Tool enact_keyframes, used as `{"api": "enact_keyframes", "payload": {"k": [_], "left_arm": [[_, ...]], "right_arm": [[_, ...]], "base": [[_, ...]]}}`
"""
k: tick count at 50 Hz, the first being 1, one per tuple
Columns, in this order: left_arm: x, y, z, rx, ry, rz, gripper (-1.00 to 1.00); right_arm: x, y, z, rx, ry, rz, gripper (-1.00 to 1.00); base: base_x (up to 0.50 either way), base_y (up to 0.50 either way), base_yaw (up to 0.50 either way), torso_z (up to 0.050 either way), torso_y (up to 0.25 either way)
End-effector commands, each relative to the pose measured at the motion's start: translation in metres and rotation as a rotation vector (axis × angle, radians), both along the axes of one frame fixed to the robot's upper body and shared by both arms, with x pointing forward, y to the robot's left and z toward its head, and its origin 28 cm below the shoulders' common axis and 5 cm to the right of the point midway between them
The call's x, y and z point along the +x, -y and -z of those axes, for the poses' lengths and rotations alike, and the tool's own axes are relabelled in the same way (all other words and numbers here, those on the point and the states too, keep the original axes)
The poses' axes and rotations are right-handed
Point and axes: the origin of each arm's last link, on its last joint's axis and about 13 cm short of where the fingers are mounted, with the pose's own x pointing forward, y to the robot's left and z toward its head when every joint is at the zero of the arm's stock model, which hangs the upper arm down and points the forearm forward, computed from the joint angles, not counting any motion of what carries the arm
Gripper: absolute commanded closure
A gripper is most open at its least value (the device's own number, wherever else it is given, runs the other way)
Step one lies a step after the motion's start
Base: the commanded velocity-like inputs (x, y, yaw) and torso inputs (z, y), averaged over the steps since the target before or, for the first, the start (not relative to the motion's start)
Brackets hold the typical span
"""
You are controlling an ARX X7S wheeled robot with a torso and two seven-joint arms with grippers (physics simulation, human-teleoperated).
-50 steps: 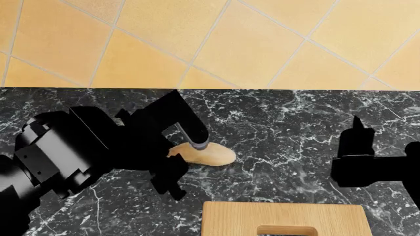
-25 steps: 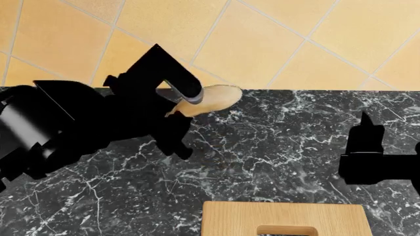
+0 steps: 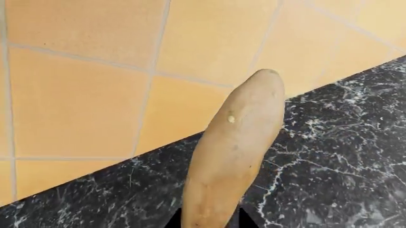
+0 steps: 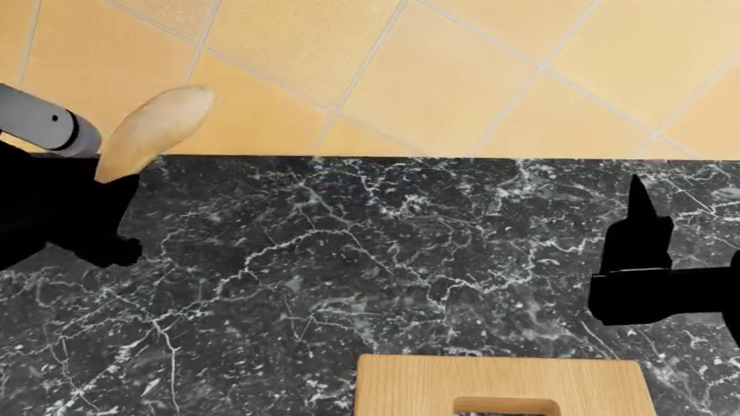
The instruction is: Place the cherry and the sweet potato on separate cutting boards.
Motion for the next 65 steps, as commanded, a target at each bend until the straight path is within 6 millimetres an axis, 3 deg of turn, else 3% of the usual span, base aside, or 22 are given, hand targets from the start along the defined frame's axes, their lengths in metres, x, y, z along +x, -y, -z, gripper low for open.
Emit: {"api": "enact_keyframes", "payload": {"k": [1, 18, 38, 42, 44, 47, 57, 65], "left_arm": [[-0.028, -0.025, -0.024, -0.036, 0.071, -0.057, 1.0], [-0.037, -0.029, -0.021, -0.037, 0.063, -0.045, 1.0], [-0.041, -0.028, 0.003, -0.021, 0.014, -0.039, 1.0], [-0.044, -0.029, 0.019, 0.009, -0.022, -0.036, 1.0], [-0.042, -0.03, 0.039, 0.027, -0.066, -0.059, 1.0], [-0.044, -0.029, 0.053, 0.03, -0.091, -0.055, 1.0], [-0.06, -0.036, 0.07, 0.092, -0.132, -0.066, 1.0], [-0.075, -0.038, 0.068, 0.088, -0.135, -0.063, 1.0]], "right_arm": [[-0.006, -0.003, 0.0, -0.015, 0.033, -0.039, -1.0], [-0.006, -0.004, -0.001, -0.001, 0.022, -0.029, -1.0], [-0.006, -0.005, 0.006, 0.005, 0.001, -0.028, -1.0], [-0.007, -0.003, 0.006, 0.021, 0.0, -0.018, -1.0], [-0.007, -0.003, 0.006, 0.026, -0.005, -0.014, -1.0], [-0.007, -0.003, 0.007, 0.022, -0.016, -0.011, -1.0], [-0.01, -0.001, 0.005, 0.02, -0.02, 0.002, -1.0], [-0.008, -0.002, 0.006, 0.023, -0.026, 0.0, -1.0]], "base": [[-0.3, 0.42, 0.0, 0.0, 0.0], [-0.37, 0.43, 0.0, 0.0, 0.0], [-0.23, 0.44, 0.0, 0.0, 0.0], [0.0, 0.0, 0.0, 0.0, 0.0], [0.0, 0.0, 0.0, 0.0, 0.0], [0.0, 0.0, 0.0, 0.0, 0.0], [0.0, 0.0, 0.0, 0.0, 0.0], [0.0, 0.0, 0.0, 0.0, 0.0]]}}
